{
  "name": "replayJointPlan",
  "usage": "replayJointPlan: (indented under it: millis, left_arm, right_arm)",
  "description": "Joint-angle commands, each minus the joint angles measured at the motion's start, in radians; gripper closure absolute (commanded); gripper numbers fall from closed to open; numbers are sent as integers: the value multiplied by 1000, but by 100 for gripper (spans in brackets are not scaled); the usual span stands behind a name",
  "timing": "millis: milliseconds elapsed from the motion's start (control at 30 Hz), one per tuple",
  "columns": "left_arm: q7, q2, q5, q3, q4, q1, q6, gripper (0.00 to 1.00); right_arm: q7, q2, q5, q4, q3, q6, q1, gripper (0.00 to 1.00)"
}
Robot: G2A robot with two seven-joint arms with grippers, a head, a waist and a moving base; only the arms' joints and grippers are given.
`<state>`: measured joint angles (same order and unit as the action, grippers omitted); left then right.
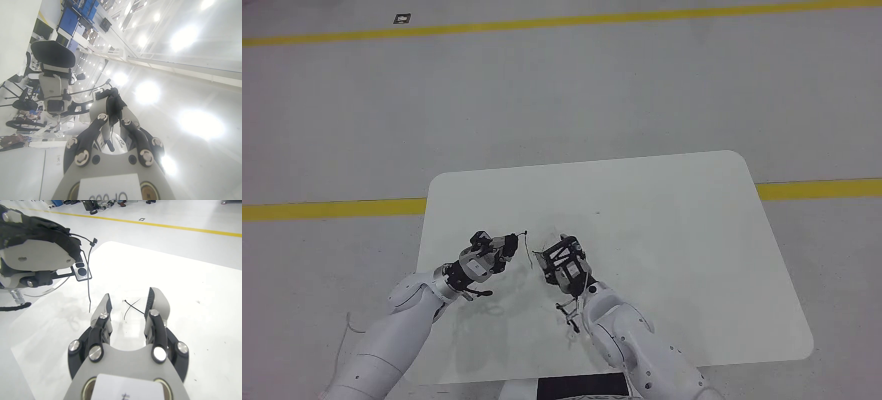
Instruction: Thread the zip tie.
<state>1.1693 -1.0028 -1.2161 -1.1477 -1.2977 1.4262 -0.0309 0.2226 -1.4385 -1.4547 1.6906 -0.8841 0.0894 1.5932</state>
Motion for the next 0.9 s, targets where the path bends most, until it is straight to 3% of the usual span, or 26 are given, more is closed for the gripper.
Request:
replayJointPlan:
  millis: [0,167,267,367,567,867]
  left_arm:
    - [0,0,0,0,0,0,0,100]
    - [-24,-1,-1,-1,-5,2,-3,100]
    - [-22,4,9,-19,-6,10,-11,100]
    - [7,11,30,-38,-4,19,-29,100]
    - [71,27,59,-84,11,40,-67,100]
    - [132,41,39,-137,-17,70,-108,100]
  right_arm:
    - [0,0,0,0,0,0,0,0]
    - [-22,5,27,7,-30,-8,8,0]
    - [-62,16,65,30,-79,-61,31,0]
    - [-94,30,90,54,-135,-113,58,0]
    - [-120,49,171,117,-230,-166,118,0]
    - [-171,67,184,185,-293,-232,155,0]
